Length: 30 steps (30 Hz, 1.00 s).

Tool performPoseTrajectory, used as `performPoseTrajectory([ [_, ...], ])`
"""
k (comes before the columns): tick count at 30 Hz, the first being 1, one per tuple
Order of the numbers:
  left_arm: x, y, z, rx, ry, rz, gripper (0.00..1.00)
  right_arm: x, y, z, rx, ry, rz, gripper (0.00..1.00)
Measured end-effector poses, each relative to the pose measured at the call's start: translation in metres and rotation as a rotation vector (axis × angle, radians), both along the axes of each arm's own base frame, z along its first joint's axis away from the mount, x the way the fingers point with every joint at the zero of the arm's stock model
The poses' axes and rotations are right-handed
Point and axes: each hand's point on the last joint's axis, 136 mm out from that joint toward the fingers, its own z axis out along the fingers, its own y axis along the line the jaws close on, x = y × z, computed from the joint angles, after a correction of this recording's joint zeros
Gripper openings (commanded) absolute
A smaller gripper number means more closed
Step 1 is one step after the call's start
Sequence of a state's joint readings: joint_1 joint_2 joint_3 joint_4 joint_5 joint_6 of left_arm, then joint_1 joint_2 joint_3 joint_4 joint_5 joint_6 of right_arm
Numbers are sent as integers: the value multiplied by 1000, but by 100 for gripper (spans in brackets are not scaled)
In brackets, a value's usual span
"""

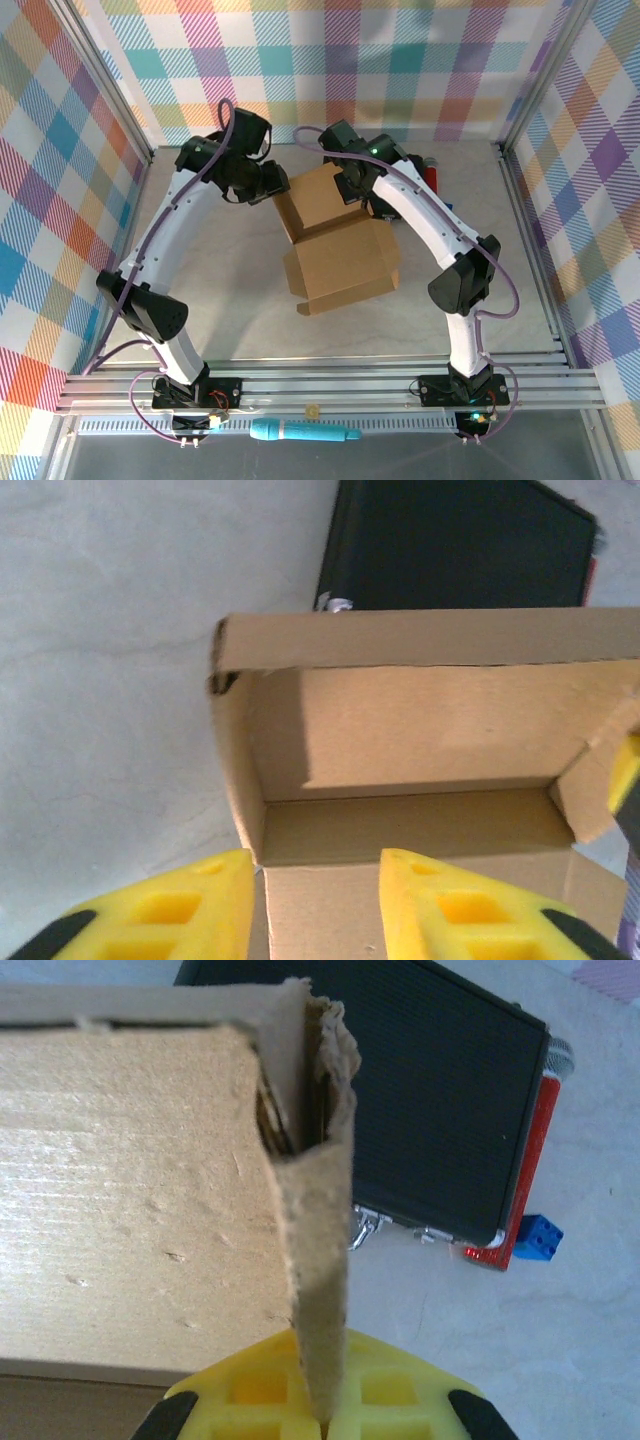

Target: Fold the paper box

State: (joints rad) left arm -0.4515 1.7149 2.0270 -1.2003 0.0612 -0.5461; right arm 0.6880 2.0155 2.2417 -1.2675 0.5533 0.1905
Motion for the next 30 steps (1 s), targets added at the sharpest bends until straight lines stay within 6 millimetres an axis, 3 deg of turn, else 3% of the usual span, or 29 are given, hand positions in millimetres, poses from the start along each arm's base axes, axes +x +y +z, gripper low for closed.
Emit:
performPoseTrajectory([
  [5, 6, -6, 3, 121, -126, -147, 44, 4, 4, -6, -31, -10, 62, 0],
  [9, 2, -8, -10, 231, -184, -240, 48, -2, -1, -15, -57, -6, 107, 0],
  [12, 3, -8, -15, 259, -190, -247, 50, -5, -3, -9, -56, -16, 114, 0],
  [22, -29, 11, -64, 176, -81, -65, 53, -6, -6, 9, -22, -38, 79, 0],
  [30, -8, 0, -64, 84, -124, 36, 50, -9, -6, 19, 6, -39, 60, 0],
])
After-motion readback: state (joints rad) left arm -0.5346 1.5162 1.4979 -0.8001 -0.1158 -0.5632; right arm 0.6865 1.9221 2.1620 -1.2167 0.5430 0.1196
